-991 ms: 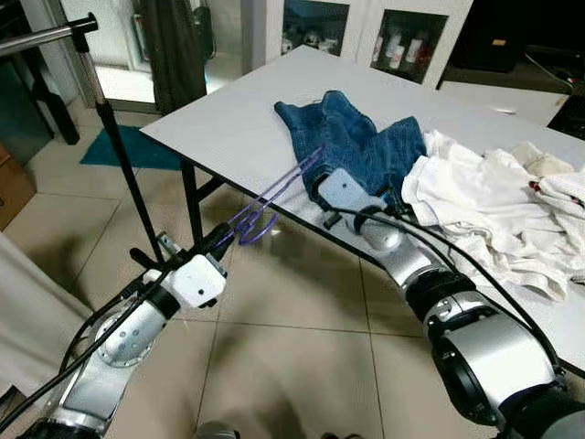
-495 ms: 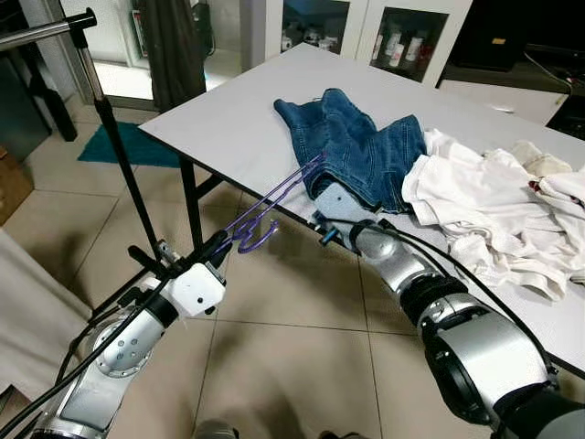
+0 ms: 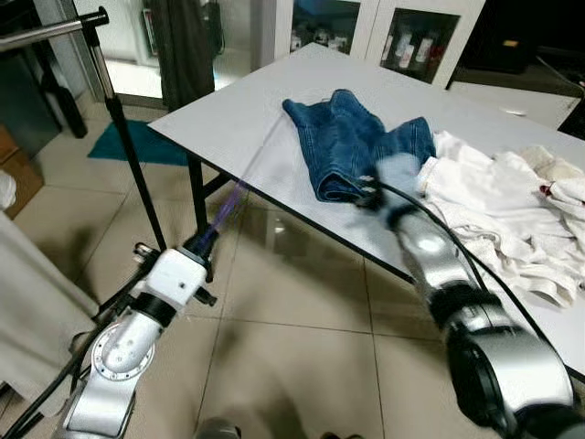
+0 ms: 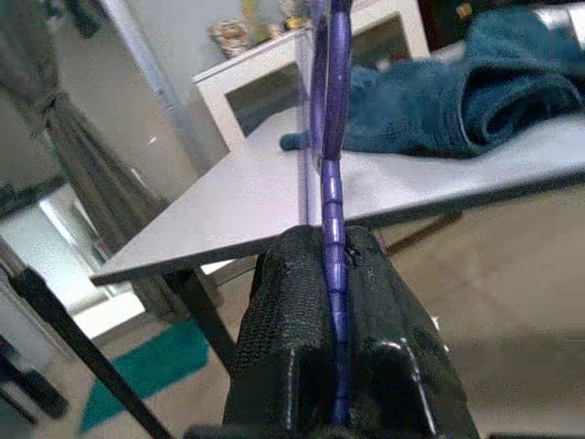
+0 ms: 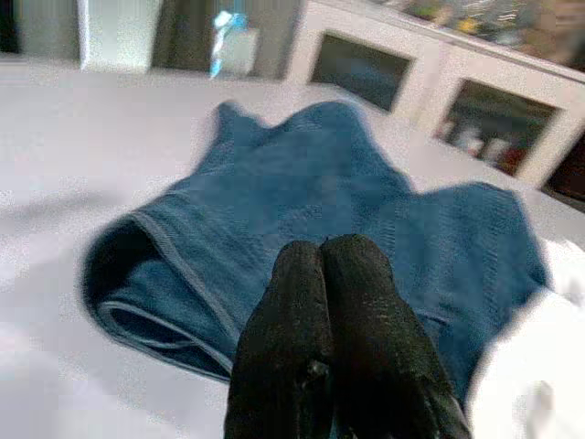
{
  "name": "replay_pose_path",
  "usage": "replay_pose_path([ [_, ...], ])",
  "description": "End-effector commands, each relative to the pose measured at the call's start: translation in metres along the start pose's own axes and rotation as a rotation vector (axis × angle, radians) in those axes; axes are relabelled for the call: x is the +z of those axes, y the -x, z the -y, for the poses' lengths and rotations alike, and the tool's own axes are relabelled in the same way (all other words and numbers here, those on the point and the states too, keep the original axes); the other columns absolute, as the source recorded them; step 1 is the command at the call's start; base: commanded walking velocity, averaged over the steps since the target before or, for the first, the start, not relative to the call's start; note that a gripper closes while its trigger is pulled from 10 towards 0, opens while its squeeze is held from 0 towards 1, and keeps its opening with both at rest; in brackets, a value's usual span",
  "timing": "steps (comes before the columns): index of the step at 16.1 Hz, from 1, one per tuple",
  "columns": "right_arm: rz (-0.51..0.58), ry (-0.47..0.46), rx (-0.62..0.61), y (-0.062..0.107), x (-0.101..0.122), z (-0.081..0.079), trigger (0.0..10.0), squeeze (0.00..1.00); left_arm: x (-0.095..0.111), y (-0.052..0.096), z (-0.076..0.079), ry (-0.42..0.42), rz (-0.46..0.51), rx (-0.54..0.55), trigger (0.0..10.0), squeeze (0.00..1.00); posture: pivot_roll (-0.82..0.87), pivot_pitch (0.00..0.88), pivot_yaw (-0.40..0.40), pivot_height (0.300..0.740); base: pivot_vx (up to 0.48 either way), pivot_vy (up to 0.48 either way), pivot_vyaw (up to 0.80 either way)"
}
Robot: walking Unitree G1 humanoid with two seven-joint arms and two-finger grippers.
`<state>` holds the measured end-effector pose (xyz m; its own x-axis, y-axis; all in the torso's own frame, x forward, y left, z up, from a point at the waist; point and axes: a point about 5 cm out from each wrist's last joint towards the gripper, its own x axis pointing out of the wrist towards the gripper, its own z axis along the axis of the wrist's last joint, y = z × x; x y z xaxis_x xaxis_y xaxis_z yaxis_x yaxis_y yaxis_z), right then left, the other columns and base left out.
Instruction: Hang hanger
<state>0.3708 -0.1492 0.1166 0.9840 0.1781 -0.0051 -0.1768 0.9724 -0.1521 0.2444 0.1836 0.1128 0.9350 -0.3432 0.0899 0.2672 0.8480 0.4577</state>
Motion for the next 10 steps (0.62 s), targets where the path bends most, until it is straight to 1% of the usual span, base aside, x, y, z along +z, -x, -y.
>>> replay_pose_path([
  [1, 0.049, -0.050, -0.067, 0.006, 0.001, 0.016, 10.0, 0.00, 0.005, -0.002, 0.003, 0.062, 0.018, 0.005, 10.0, 0.00, 0.31, 0.058, -0.058, 0.740, 0.000, 0.000, 0.00],
  [2, 0.084, -0.106, -0.106, 0.015, -0.002, 0.025, 10.0, 0.00, 0.007, -0.005, 0.007, 0.144, 0.028, 0.010, 10.0, 0.00, 0.30, 0.051, -0.050, 0.740, 0.000, 0.000, 0.00],
  [3, 0.104, -0.126, -0.118, 0.018, -0.002, 0.028, 10.0, 0.00, 0.008, -0.007, 0.009, 0.188, 0.032, 0.011, 10.0, 0.00, 0.30, 0.051, -0.050, 0.740, 0.000, 0.000, 0.00],
  [4, 0.141, -0.144, -0.127, 0.025, -0.002, 0.030, 10.0, 0.00, 0.010, -0.011, 0.014, 0.262, 0.042, 0.004, 10.0, 0.00, 0.28, 0.046, -0.041, 0.740, 0.000, 0.000, 0.00],
  [5, 0.162, -0.159, -0.119, 0.030, -0.003, 0.028, 10.0, 0.00, 0.011, -0.014, 0.017, 0.295, 0.045, 0.008, 10.0, 0.00, 0.27, 0.042, -0.035, 0.740, 0.000, 0.000, 0.00],
  [7, 0.173, -0.164, -0.106, 0.037, -0.007, 0.025, 10.0, 0.00, 0.012, -0.019, 0.022, 0.316, 0.037, -0.002, 10.0, 0.00, 0.27, 0.039, -0.032, 0.740, 0.000, 0.000, 0.00],
  [10, 0.173, -0.156, -0.104, 0.042, -0.007, 0.027, 10.0, 0.00, 0.014, -0.024, 0.022, 0.335, 0.046, 0.007, 10.0, 0.00, 0.26, 0.035, -0.030, 0.740, 0.000, 0.000, 0.00],
])
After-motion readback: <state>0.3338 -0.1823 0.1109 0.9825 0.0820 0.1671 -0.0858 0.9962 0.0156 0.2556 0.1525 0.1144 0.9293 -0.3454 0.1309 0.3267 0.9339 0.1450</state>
